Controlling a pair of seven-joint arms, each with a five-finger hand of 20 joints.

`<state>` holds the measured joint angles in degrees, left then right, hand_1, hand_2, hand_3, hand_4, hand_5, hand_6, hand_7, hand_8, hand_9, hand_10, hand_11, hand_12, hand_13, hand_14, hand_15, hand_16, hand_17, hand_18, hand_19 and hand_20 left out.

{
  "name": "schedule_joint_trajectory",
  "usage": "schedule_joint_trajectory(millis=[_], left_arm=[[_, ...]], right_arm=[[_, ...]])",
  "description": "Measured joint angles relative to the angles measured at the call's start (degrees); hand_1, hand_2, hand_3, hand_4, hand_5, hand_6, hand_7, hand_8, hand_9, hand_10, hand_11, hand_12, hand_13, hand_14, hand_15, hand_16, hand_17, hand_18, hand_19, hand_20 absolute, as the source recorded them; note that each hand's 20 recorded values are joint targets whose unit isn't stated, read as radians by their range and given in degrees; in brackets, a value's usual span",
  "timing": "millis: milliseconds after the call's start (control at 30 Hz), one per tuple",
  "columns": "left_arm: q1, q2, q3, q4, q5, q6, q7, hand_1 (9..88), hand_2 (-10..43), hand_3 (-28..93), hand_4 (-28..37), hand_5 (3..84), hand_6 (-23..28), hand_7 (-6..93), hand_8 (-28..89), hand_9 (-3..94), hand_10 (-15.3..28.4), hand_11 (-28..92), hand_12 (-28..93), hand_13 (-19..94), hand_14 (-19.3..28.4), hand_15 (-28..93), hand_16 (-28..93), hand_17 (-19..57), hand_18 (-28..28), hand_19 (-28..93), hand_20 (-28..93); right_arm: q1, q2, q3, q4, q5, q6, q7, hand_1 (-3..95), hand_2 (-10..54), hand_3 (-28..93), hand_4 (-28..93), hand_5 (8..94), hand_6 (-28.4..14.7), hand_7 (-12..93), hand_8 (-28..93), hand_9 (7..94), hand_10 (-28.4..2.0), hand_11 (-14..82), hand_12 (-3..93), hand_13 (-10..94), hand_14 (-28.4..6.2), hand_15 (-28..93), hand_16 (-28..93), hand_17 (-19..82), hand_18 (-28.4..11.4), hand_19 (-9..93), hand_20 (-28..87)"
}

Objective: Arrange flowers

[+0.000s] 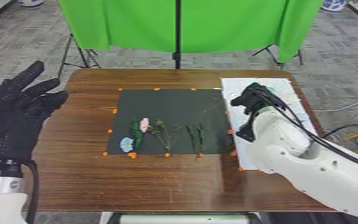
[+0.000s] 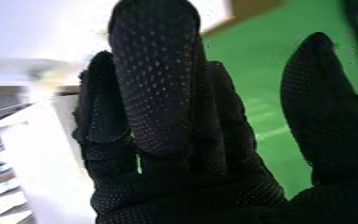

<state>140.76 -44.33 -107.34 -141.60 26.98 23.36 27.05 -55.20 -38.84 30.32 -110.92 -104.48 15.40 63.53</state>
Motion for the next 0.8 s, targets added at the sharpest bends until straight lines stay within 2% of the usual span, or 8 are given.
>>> schedule_joint_trajectory(millis=[167,200,233,567,800], left_arm=[[-1.0,0.0,0.82,0.15,0.13,-0.12,-0.35,20.6,9.2,78,-28.0,35.5,9.3,13.7,-9,33.7,21.7,31,13,30,28.4,67,-13,-1.8,25.9,65,40],[-1.1,0.0,0.84,0.15,0.14,-0.12,-0.4,20.5,9.2,78,-28.0,35.5,9.2,13.7,-9,33.6,21.7,31,13,30,28.4,67,-13,-1.6,26.0,66,41],[-1.1,0.0,0.84,0.14,0.15,-0.12,-0.42,20.6,9.2,78,-28.0,35.5,9.2,13.7,-9,33.6,21.6,31,13,30,28.4,67,-13,-1.5,26.0,67,42],[-0.1,-0.1,0.07,0.02,0.2,-0.08,-0.53,20.5,9.2,78,-28.0,35.5,9.1,13.7,-9,33.0,21.4,31,13,30,28.4,68,-14,0.1,25.7,68,48],[-0.2,-0.53,0.12,-0.01,0.41,-0.11,-1.96,20.7,9.1,78,-27.7,35.5,9.1,13.8,-9,33.0,21.4,31,13,29,28.4,67,-14,0.0,25.6,66,49]], right_arm=[[-4.8,1.3,4.0,0.8,-1.9,0.1,3.7,34.7,-4.3,72,-24,49.4,-5.7,10,-10,84.1,-16.5,15.7,10.9,94,-4.0,46,16,55,-18.1,93,-13],[-5.5,1.5,4.9,0.8,-2.3,0.1,4.6,34.8,-4.3,71,-24,48.9,-5.9,10,-11,84.6,-16.7,15.7,10.9,94,-3.9,47,16,58,-16.5,93,-21],[-6.4,1.7,5.8,0.8,-2.7,0.2,5.2,35.1,-4.5,71,-24,48.4,-6.0,10,-11,85.0,-16.8,15.6,10.9,94,-3.8,48,15,59,-15.8,93,-25],[-15.4,5.2,15.7,-1.7,-6.8,2.4,7.3,36.1,-5.0,71,-24,49.9,-7.0,9,-10,87.5,-17.1,16.7,11.1,94,-3.9,51,14,61,-15.7,93,-28],[-23.0,5.7,25.9,-2.3,-6.5,2.2,8.9,36.9,-5.1,71,-23,50.1,-7.9,8,-10,88.2,-18.0,16.6,11.0,94,-4.4,52,13,61,-17.2,93,-28]])
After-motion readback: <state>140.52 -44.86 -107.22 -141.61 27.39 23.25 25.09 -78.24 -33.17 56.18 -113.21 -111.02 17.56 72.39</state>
